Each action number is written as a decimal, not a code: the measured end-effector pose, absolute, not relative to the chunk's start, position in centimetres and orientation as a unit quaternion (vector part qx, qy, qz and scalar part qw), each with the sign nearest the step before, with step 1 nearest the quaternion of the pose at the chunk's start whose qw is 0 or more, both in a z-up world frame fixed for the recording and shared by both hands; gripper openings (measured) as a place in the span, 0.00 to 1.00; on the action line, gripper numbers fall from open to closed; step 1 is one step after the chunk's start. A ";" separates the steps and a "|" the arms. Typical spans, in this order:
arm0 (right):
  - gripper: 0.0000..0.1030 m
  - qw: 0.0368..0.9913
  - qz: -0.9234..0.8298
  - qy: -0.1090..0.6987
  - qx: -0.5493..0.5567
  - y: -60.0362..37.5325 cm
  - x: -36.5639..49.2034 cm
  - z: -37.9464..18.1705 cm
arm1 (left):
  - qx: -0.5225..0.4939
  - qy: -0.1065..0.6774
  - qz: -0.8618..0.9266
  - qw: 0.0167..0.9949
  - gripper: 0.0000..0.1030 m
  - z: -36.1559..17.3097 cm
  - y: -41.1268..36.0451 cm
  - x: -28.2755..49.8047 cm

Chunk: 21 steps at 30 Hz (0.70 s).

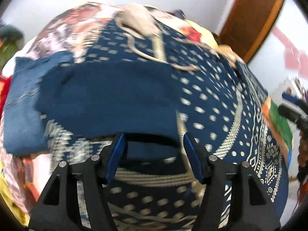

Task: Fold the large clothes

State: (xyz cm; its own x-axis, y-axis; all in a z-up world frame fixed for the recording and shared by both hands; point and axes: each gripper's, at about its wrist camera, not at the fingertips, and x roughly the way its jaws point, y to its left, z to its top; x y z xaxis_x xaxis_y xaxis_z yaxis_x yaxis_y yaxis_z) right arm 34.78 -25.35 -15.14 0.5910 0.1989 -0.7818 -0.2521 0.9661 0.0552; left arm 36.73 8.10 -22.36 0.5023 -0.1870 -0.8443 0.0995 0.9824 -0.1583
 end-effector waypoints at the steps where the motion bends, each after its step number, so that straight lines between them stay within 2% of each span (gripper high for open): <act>1: 1.00 0.891 0.129 0.434 -0.031 -25.0 34.9 -15.2 | -0.059 0.485 -0.073 0.870 0.65 -21.9 9.7 36.5; 7: 1.00 0.891 0.140 0.430 -0.040 -22.7 35.4 -15.5 | -0.136 0.472 -0.006 0.871 0.65 -21.6 17.3 38.2; 12: 1.00 0.890 0.145 0.431 -0.042 -21.6 35.9 -15.9 | -0.208 0.480 0.008 0.852 0.64 -24.1 21.9 40.6; 16: 1.00 0.889 0.141 0.434 -0.042 -21.6 36.4 -16.2 | -0.235 0.479 0.012 0.846 0.44 -25.9 22.8 42.1; 18: 1.00 0.889 0.136 0.436 -0.040 -21.9 36.7 -16.4 | -0.221 0.474 0.023 0.852 0.34 -25.8 22.9 42.7; 19: 1.00 0.889 0.133 0.437 -0.038 -22.2 36.8 -16.5 | -0.207 0.471 0.029 0.857 0.23 -25.6 22.7 42.9; 21: 1.00 0.889 0.128 0.439 -0.035 -22.7 36.9 -16.6 | -0.170 0.469 0.040 0.866 0.14 -24.7 21.9 43.3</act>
State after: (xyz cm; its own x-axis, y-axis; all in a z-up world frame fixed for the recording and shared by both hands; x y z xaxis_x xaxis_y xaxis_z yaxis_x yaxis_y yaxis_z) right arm 36.89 -22.67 -16.58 0.5814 0.1972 -0.7893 -0.2582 0.9648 0.0509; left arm 43.28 21.95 -24.72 0.5564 -0.0913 -0.8259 -0.2281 0.9390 -0.2575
